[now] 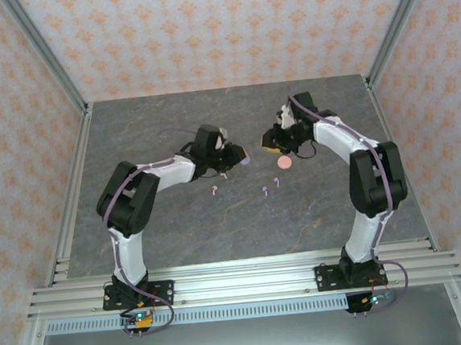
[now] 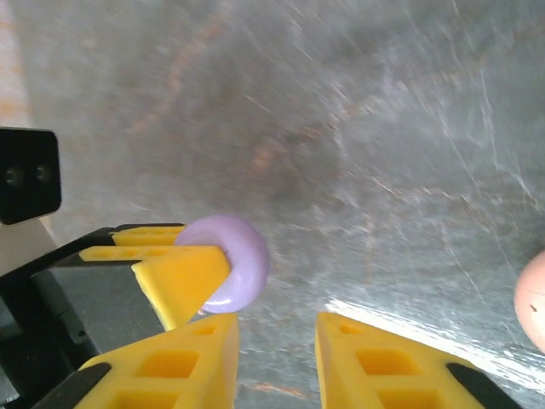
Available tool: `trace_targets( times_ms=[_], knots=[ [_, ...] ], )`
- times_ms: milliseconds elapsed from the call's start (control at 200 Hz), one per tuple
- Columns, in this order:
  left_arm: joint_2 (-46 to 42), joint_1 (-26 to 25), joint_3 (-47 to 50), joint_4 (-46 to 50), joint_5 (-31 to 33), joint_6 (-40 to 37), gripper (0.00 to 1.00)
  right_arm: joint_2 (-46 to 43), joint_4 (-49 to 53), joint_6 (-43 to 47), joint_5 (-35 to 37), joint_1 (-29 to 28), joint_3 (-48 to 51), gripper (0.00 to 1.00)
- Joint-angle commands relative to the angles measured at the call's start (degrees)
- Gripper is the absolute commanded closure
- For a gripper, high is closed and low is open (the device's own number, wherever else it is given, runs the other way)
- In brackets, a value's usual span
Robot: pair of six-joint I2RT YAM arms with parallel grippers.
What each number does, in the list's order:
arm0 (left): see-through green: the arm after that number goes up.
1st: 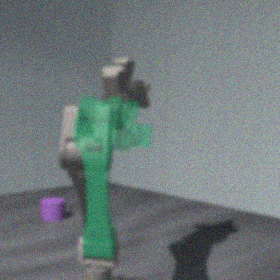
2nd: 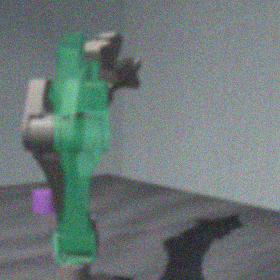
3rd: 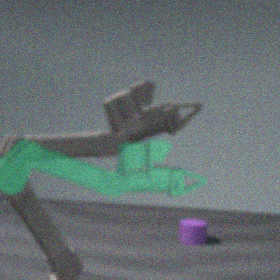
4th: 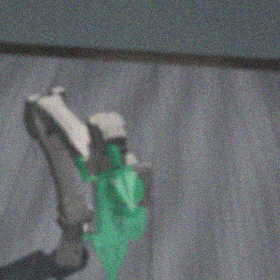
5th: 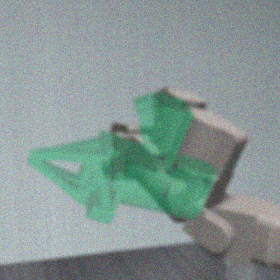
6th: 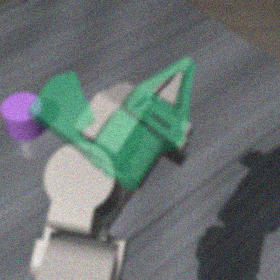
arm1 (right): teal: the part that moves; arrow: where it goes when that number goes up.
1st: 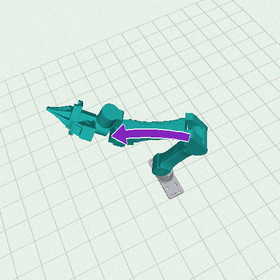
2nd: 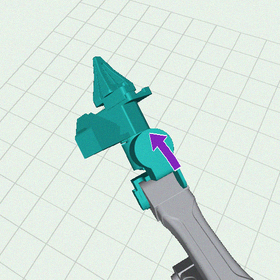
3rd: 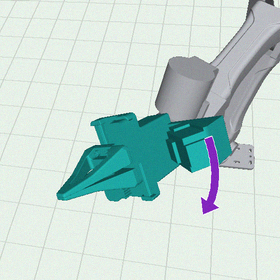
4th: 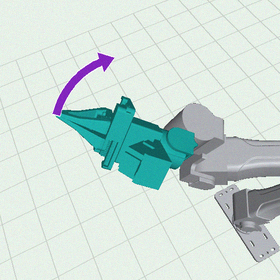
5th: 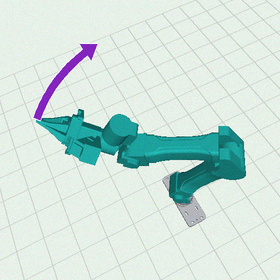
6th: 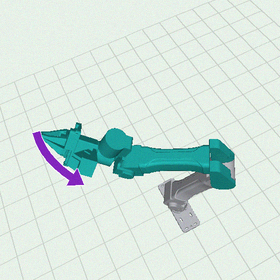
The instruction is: Insert the wireless bluetooth earbuds into the charging case
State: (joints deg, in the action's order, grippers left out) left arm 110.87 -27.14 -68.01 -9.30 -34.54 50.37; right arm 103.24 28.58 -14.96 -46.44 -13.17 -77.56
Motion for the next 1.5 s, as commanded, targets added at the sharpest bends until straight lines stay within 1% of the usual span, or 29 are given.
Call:
trace_targets(
  times_ms=[0, 150, 240, 330, 526, 756, 1091, 1256, 1497],
  knots=[
    [-6.7, 1.7, 0.5, -3.2, -4.9, -4.5, 0.87, -4.5, -4.7, 0.7, -3.7, 0.0, 1.4, 0.66],
    [-11.1, 3.4, 0.5, -4.7, -9.8, -7.3, 0.87, -8.3, -11.0, -0.3, -12.0, -0.3, 3.0, 0.6],
    [-12.7, 4.1, 0.9, -7.6, -12.8, -7.1, 0.87, -10.1, -13.1, 0.1, -14.8, -1.3, 3.1, 0.55],
    [-13.9, 4.4, 0.9, -9.6, -15.2, -7.4, 0.88, -10.8, -13.3, 0.8, -16.8, -2.1, 2.4, 0.53],
    [-15.9, 5.0, 1.0, -12.8, -19.0, -7.5, 0.89, -12.7, -16.3, 1.2, -21.0, -2.7, 2.8, 0.53],
    [-18.6, 6.8, 1.8, -16.7, -22.6, -6.2, 0.9, -14.3, -16.5, 2.8, -24.1, -2.7, 1.9, 0.53],
    [-22.1, 7.0, 0.2, -14.2, -26.8, -8.6, 0.9, -15.4, -15.2, 5.4, -30.1, -2.7, -0.5, 0.57],
    [-23.0, 7.0, -0.3, -13.5, -28.1, -9.3, 0.9, -15.2, -11.1, 8.4, -31.4, -2.8, -2.6, 0.58],
    [-23.8, 6.8, -0.6, -12.2, -29.4, -10.4, 0.9, -14.0, -8.6, 10.1, -32.0, -3.3, -5.1, 0.59]
  ],
)
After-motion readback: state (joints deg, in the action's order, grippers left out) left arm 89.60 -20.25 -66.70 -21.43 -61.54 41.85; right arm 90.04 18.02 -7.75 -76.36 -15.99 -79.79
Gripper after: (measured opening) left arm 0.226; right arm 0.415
